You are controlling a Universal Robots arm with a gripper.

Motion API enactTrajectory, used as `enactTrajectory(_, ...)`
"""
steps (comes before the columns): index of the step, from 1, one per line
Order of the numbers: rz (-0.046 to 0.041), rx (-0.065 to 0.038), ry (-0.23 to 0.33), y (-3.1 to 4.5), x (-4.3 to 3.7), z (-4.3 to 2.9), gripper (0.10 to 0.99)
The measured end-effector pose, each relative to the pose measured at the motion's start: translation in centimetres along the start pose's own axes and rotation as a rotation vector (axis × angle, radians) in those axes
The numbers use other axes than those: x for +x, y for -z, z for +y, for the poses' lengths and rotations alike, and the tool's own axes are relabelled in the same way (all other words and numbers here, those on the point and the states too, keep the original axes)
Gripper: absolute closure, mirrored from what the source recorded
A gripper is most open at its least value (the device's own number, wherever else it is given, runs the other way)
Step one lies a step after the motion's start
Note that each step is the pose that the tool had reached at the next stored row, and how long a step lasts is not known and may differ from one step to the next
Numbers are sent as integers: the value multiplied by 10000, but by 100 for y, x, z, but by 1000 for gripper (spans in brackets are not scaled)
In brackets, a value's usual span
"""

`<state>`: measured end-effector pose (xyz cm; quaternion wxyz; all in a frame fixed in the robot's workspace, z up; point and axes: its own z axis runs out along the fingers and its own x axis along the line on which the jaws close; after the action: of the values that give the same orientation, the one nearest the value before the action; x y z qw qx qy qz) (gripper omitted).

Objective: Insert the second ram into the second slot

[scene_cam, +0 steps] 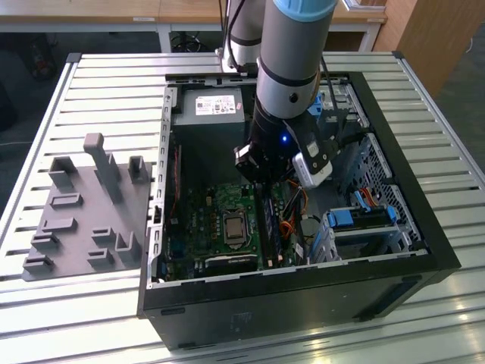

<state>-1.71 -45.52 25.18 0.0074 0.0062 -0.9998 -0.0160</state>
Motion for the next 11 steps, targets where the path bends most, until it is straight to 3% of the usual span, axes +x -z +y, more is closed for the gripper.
enactTrajectory(4,-2,0,-51,-20,1,-59,949)
enactTrajectory(11,-5,3,-152,-71,-4,-65,949)
